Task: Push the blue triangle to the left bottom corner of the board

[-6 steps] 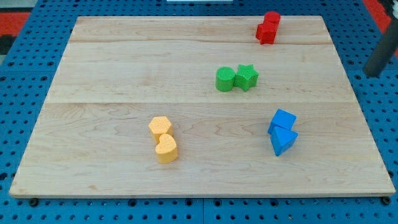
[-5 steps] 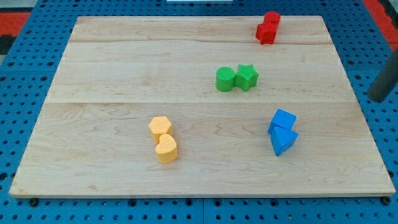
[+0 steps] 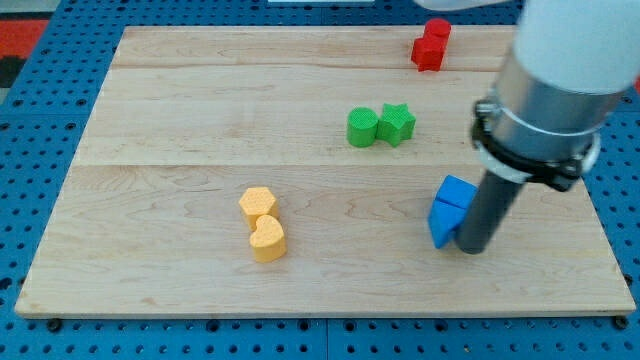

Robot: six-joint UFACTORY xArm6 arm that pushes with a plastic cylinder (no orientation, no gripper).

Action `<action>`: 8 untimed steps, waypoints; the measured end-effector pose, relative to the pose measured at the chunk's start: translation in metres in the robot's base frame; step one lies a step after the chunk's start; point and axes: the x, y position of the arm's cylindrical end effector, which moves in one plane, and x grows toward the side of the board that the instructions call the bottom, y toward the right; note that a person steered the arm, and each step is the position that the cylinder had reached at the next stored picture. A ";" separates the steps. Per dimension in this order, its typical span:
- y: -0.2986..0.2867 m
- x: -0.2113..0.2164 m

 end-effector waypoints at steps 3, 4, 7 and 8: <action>-0.037 -0.090; -0.057 -0.098; -0.176 -0.110; -0.199 -0.082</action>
